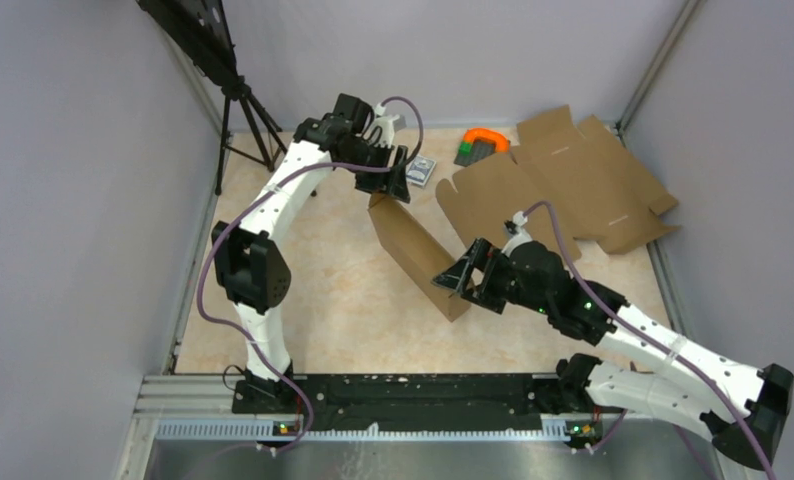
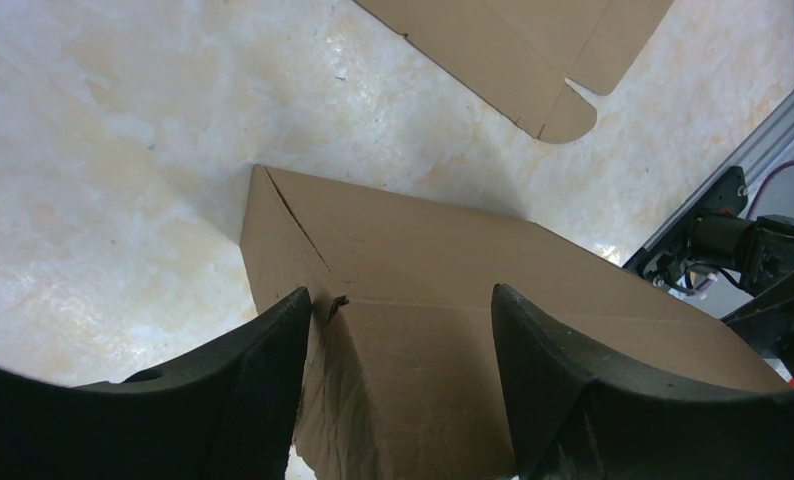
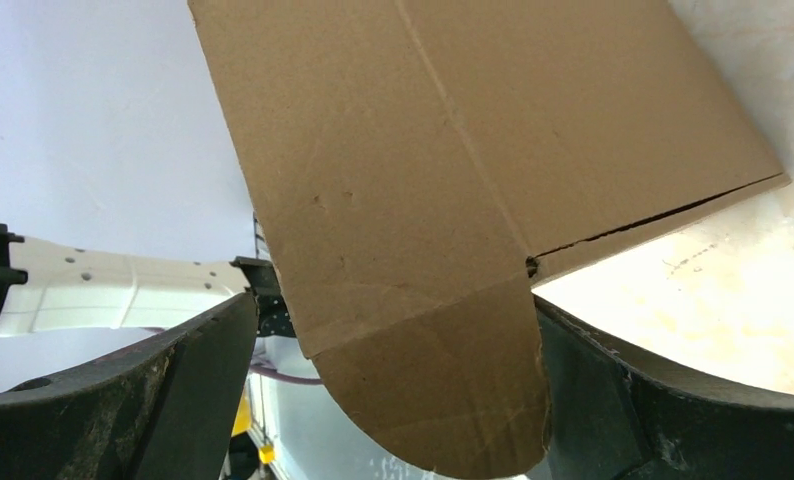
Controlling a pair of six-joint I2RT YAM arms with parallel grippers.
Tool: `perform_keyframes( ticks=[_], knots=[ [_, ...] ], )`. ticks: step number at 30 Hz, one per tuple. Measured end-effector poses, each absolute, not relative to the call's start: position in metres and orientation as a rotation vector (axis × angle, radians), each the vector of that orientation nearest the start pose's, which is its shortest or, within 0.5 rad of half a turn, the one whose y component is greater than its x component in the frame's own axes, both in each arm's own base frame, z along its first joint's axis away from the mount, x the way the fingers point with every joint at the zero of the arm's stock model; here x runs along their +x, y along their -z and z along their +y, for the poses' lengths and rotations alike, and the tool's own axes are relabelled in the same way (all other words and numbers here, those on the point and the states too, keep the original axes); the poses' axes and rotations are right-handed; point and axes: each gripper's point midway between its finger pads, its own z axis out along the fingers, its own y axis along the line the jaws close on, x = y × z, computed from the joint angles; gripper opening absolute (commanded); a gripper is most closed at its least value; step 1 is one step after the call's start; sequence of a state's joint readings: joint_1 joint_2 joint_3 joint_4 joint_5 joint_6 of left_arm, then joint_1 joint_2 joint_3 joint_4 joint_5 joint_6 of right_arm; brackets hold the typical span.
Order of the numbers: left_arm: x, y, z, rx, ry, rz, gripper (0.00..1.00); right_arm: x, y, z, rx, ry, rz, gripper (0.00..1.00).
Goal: Fold the paper box
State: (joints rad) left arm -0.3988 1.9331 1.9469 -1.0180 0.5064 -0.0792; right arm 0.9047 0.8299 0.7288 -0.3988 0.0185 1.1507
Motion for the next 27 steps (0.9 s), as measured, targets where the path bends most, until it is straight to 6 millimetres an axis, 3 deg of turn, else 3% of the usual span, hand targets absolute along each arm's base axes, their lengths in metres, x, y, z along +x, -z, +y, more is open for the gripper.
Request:
perform_keyframes(
  ticks=[10,19,22,27],
  knots=[
    [0.372,-0.201,-0.258,0.613,0.869,2.544,0.67,0.148,-0.208,0.237,0.295,-1.161,2.256,0.99],
    [0.374,-0.195,-0.260,0.605,0.881,2.555,0.67,0.143,-0.186,0.209,0.121,-0.928,2.319,0.99],
    [0.374,-0.196,-0.260,0.601,0.882,2.556,0.67,0.140,-0.202,0.203,-0.006,-0.904,2.278,0.99],
    [0.374,-0.196,-0.261,0.593,0.884,2.560,0.67,0.137,-0.258,0.203,-0.216,-0.936,2.122,0.99]
  ],
)
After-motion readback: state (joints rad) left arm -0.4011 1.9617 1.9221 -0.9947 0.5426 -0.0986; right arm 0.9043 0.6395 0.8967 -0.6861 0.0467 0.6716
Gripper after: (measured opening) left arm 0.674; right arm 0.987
